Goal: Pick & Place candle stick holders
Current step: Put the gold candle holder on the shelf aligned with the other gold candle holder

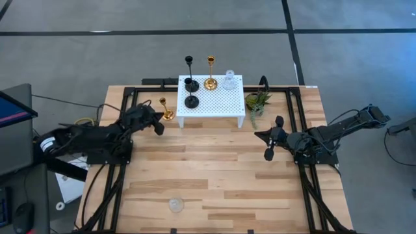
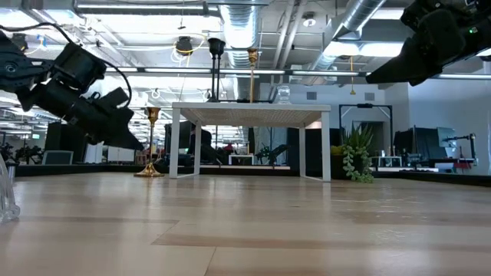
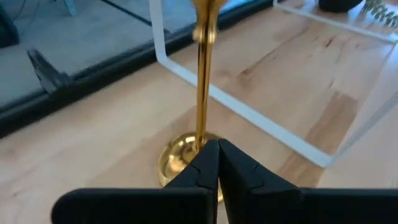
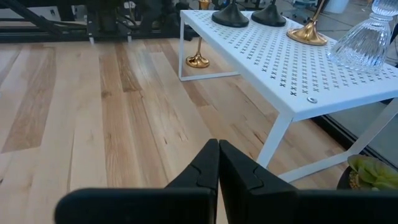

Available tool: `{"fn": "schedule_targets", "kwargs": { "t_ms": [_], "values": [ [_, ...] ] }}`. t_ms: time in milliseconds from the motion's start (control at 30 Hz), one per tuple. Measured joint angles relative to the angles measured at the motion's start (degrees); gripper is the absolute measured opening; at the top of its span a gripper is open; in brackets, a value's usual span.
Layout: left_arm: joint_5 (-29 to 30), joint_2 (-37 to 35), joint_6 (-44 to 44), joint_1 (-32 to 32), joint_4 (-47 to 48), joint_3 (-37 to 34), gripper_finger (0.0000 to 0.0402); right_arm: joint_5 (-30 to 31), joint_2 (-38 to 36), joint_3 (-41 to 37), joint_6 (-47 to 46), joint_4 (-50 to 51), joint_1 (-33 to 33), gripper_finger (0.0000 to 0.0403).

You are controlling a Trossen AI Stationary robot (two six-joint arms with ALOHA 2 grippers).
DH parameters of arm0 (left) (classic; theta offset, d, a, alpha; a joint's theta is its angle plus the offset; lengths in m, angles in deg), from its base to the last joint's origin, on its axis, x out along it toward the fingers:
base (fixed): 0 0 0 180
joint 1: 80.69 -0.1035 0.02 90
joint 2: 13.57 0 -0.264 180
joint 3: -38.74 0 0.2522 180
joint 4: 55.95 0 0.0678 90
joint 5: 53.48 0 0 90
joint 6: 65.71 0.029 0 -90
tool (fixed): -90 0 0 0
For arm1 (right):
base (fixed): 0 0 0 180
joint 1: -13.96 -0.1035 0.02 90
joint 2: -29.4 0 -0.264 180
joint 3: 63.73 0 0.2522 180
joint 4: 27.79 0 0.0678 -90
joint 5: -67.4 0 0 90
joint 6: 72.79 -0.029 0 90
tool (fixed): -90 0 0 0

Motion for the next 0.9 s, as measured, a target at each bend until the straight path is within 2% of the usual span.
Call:
{"fn": "schedule_targets", "kwargs": {
  "t_ms": [167, 300, 633, 767, 900],
  "values": [
    [1.0, 6.3, -1.0, 0.0, -4.5, 0.0, 0.0045, 0.0, 0.0, 0.0, 0.0, 0.0, 0.0, 0.0],
    [3.7, 10.4, -1.2, 0.0, -9.4, 0.0, 0.0092, 0.0, 0.0, 0.0, 0.0, 0.0, 0.0, 0.0],
    [3.8, 17.5, -3.2, 0.0, -16.9, 0.0, 0.0212, 0.0, 0.0, 0.0, 0.1, 0.0, 0.0, 0.0],
    [3.8, 20.2, -4.0, 0.0, -22.6, 0.0, 0.0238, 0.0, 0.0, 0.0, 0.1, 0.0, 0.0, 0.0],
    [3.8, 22.9, -4.0, 0.0, -27.1, 0.0, 0.0245, 0.0, 0.0, 0.0, 0.1, 0.0, 0.0, 0.0]
  ]
}}
